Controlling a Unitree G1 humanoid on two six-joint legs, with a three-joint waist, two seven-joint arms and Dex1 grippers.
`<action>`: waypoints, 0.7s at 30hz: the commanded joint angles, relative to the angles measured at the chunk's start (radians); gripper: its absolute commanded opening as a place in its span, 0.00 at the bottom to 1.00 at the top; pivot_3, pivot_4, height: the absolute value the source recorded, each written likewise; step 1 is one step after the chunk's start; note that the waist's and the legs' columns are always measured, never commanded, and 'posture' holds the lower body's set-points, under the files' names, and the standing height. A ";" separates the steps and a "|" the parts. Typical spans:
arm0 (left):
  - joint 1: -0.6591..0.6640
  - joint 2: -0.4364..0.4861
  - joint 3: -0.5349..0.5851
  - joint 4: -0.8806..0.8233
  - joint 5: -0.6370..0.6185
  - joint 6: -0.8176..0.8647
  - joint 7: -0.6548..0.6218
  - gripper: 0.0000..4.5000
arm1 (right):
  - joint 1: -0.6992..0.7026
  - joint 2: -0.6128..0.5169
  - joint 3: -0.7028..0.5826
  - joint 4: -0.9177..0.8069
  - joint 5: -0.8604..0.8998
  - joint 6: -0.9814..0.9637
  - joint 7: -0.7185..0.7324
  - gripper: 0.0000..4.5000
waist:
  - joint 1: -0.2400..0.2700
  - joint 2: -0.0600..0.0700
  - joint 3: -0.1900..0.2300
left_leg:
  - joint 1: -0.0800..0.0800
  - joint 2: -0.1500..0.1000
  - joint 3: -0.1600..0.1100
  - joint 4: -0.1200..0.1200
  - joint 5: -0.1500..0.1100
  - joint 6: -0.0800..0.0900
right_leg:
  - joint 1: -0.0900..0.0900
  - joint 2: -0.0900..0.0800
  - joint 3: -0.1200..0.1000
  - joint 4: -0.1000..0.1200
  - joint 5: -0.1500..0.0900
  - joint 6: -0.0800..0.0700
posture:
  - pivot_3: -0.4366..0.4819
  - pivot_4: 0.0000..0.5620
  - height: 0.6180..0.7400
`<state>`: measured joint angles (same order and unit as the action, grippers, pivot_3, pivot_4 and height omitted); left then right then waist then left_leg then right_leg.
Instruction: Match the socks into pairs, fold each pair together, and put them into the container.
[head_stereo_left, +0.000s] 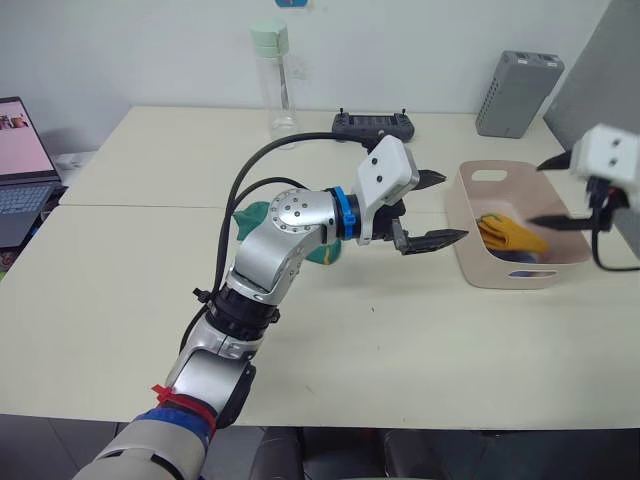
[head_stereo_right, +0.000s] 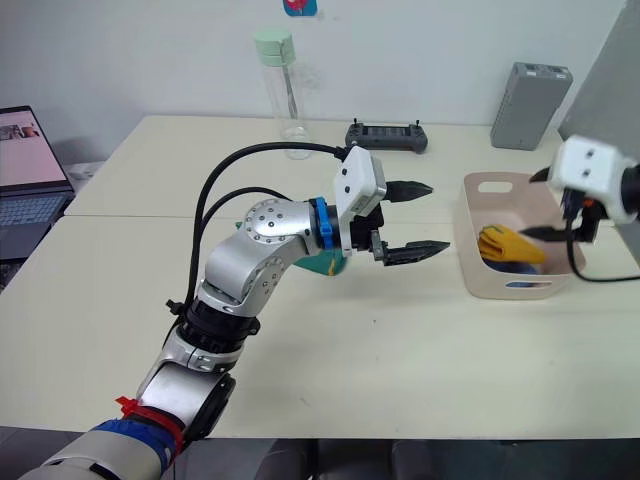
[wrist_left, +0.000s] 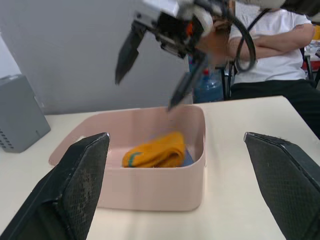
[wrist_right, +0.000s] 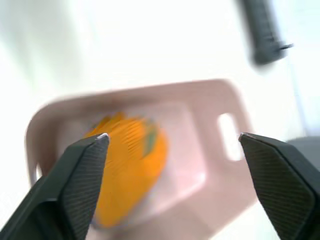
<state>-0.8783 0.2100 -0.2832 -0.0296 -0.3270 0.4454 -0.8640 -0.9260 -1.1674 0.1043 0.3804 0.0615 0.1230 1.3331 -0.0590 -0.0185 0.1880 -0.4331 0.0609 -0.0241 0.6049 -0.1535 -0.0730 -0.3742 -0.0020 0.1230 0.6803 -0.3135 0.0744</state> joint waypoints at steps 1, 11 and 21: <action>-0.024 -0.012 0.017 -0.014 0.003 -0.023 0.002 1.00 | -0.006 0.022 -0.009 0.076 -0.068 -0.084 -0.083 0.91 | 0.000 0.000 0.000 | 0.000 0.000 0.000 0.000 0.000 0.000 | 0.000 0.000 0.000 0.000 0.000 0.001 | 0.48 0.27 1.00; -0.022 -0.003 0.011 -0.033 0.005 -0.009 -0.008 1.00 | 0.054 0.157 0.092 0.253 -0.196 -0.278 -0.116 0.12 | -0.004 0.000 0.000 | 0.000 0.000 0.001 0.001 0.000 0.000 | 0.000 0.000 0.001 0.001 0.002 -0.001 | 0.48 0.27 1.00; -0.017 0.002 0.005 -0.041 0.014 0.001 -0.012 1.00 | -0.064 0.252 0.141 0.501 -0.301 -0.408 -0.191 0.01 | -0.004 0.000 0.000 | 0.000 0.000 0.000 0.003 0.000 0.000 | 0.001 0.000 0.001 0.001 0.003 0.001 | 0.48 0.27 1.00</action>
<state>-0.8780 0.2101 -0.2836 -0.0336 -0.3114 0.4504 -0.8681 -0.9560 -0.8934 0.2597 0.8772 -0.2370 -0.2621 1.1495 -0.0629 -0.0185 0.1880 -0.4330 0.0604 -0.0236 0.6083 -0.1534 -0.0730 -0.3729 -0.0022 0.1241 0.6809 -0.3103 0.0756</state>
